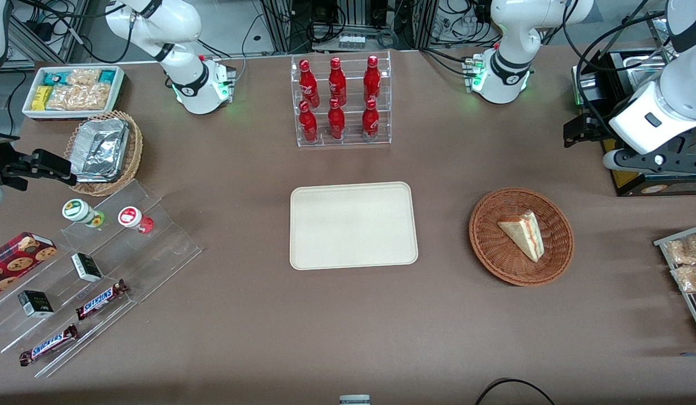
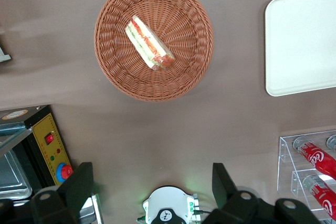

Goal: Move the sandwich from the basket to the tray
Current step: 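Move the left gripper toward the wicker basket holding the sandwich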

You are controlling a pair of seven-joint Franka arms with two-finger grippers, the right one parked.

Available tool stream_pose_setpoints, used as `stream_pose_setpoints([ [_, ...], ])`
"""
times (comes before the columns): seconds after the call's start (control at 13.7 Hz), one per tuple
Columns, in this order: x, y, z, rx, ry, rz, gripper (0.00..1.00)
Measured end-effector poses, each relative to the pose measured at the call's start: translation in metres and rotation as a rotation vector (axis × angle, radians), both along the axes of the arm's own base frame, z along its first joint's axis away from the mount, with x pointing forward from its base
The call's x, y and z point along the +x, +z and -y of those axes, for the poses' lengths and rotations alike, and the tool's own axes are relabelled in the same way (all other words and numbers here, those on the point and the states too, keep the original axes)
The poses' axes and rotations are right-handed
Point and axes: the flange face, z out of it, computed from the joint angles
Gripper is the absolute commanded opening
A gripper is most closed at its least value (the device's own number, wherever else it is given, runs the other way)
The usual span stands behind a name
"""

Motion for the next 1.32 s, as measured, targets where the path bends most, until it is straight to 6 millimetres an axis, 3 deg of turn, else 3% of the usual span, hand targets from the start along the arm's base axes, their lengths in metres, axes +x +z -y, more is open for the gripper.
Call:
stream_pose_setpoints([
  [0.37,0.004,-0.011,-0.002,0.015,0.023,0.008,1.0],
  [0.8,0.013,-0.082,-0.001,0.026,0.059,0.026,1.0],
  [1.32,0.008,-0.163,-0.004,0.043,0.177,0.051,1.0],
])
